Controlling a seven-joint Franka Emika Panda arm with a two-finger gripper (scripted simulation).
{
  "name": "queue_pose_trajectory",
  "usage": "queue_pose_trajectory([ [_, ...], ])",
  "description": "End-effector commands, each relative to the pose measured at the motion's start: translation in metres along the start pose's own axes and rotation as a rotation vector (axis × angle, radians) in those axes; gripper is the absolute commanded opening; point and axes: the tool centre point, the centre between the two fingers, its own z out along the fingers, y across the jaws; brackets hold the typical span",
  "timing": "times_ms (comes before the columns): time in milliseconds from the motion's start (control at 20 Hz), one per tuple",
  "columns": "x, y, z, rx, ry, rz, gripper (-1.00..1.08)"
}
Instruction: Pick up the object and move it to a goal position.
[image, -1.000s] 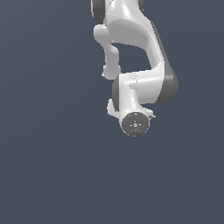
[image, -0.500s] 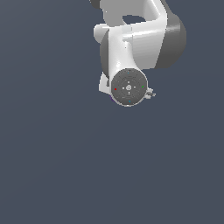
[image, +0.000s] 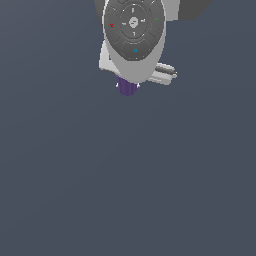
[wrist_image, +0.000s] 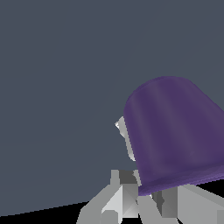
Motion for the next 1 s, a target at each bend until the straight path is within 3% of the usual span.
queue_pose_trajectory([
  [0,-0.018,0.009,-0.012,-0.001,0.0,0.0,-1.0],
  [450,-0.051,0.027,-0.038,-0.001,0.0,-0.001,-1.0],
  [950,-0.056,0.03,-0.043,-0.001,0.0,-0.002,-1.0],
])
